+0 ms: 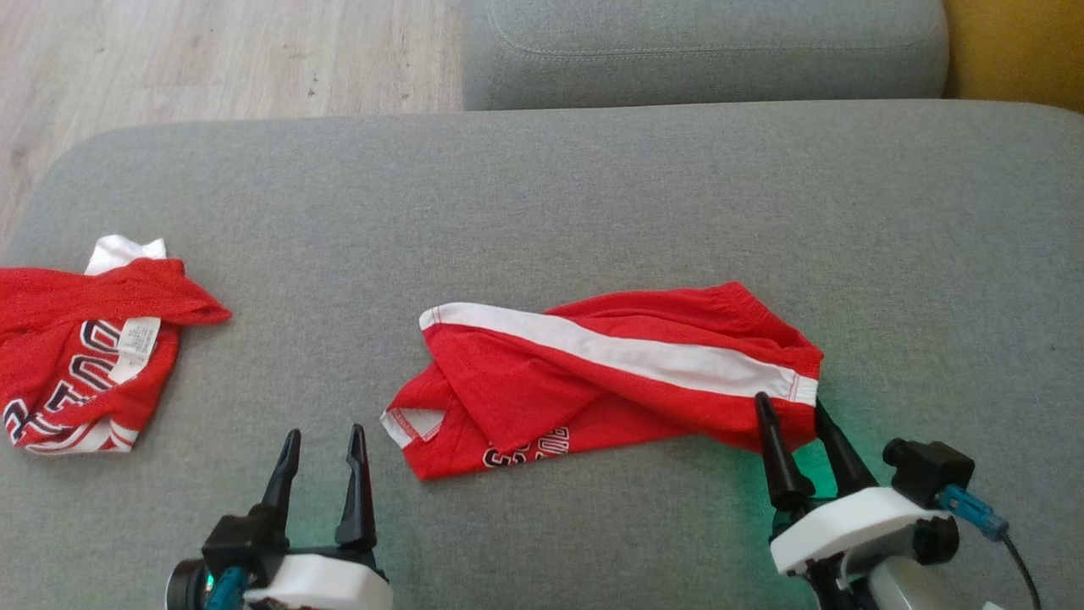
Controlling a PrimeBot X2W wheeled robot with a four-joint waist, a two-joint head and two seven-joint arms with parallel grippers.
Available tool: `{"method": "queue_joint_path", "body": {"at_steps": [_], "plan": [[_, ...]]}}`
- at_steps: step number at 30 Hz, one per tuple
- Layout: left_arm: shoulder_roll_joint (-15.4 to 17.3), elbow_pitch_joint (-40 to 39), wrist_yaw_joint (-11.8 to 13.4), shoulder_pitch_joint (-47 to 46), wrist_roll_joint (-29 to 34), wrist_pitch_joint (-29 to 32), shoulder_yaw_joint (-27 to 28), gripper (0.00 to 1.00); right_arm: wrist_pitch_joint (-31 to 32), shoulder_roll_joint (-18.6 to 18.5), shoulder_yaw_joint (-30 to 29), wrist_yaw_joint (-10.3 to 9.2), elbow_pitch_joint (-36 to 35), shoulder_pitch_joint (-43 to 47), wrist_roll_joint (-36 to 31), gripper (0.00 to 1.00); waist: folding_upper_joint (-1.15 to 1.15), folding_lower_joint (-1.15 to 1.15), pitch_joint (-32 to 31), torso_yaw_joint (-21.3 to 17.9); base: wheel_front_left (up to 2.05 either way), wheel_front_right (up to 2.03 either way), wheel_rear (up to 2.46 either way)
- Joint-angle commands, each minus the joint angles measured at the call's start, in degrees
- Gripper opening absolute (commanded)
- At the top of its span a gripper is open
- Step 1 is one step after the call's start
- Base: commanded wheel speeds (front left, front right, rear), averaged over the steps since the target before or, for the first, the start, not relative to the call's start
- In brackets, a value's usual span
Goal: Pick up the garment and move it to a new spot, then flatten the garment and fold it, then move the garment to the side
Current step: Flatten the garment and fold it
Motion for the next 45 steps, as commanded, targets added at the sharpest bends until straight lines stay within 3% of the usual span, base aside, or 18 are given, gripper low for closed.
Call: {"method": "queue_joint_path", "body": {"at_steps": [1, 2, 3, 4, 6, 7, 13, 16, 23, 32, 45], "plan": [[0.1, -2.0, 0.4, -2.2, -0.6, -0.4, 1.6, 1.00, -0.6, -0.7, 1.7, -0.04, -1.9, -2.8, 0.8, 0.83, 0.00, 0.00, 0.1, -0.1, 0.00, 0.00, 0.00], [0.1, -2.0, 0.4, -2.1, -0.7, -0.4, 1.6, 1.00, -0.6, -0.8, 2.0, -0.04, -1.9, -2.9, 1.1, 0.49, 0.00, 0.00, 0.1, -0.1, 0.00, 0.00, 0.00], [0.1, -2.0, 0.5, -2.1, -0.8, -0.4, 1.5, 1.00, -0.6, -1.0, 2.3, -0.04, -2.0, -2.9, 1.4, 0.33, 0.00, 0.00, 0.2, -0.2, 0.00, 0.00, 0.00], [0.1, -2.0, 0.5, -2.1, -0.8, -0.4, 1.5, 1.00, -0.6, -1.0, 2.3, -0.04, -2.0, -2.9, 1.4, 0.33, 0.00, 0.00, 0.2, -0.2, 0.00, 0.00, 0.00], [0.1, -2.0, 0.5, -2.1, -1.0, -0.4, 1.3, 1.00, -0.6, -1.4, 2.5, -0.04, -2.5, -3.1, 1.9, 0.03, 0.00, 0.00, 0.3, -0.3, 0.00, 0.00, 0.00], [0.1, -1.9, 0.6, -2.1, -1.1, -0.4, 1.2, 1.00, -0.6, -1.5, 2.5, -0.04, -2.6, -3.1, 2.2, 0.00, 0.00, 0.00, 0.4, -0.4, 0.00, 0.00, 0.00], [0.1, -1.5, -0.3, -3.1, -2.2, -0.4, 0.2, 1.00, -0.6, -2.2, 2.3, -0.04, -3.5, -3.6, 2.3, 0.00, 0.00, 0.00, 1.1, -0.8, 0.00, 0.00, 0.00], [0.1, -0.7, -2.2, -5.0, -3.9, -0.4, -1.0, 1.00, -0.6, -2.8, 2.2, -0.04, -3.8, -3.9, 1.8, 0.00, 0.00, 0.00, 2.0, -0.9, 0.00, 0.00, 0.00], [0.1, 8.3, -5.5, -16.5, -10.9, -0.4, -5.0, 1.00, -0.6, -4.0, 3.3, -0.04, -5.3, -6.3, 0.8, 0.00, 0.00, 0.00, 5.9, -1.4, 0.00, 0.00, 0.00], [0.3, 22.3, -5.8, -29.8, -24.2, 5.2, -14.0, 1.00, -0.6, -5.0, 5.3, -0.04, -6.1, -9.0, 0.4, 0.00, 0.00, 0.00, 10.5, -2.8, 0.00, 0.00, 0.00], [3.2, 27.9, -5.8, -35.9, -33.2, 5.3, -22.7, 1.00, -0.6, -4.9, 5.4, -0.04, -6.5, -10.4, 0.3, 0.00, 0.00, 0.00, 12.7, -3.5, 0.00, 0.00, 0.00]]}}
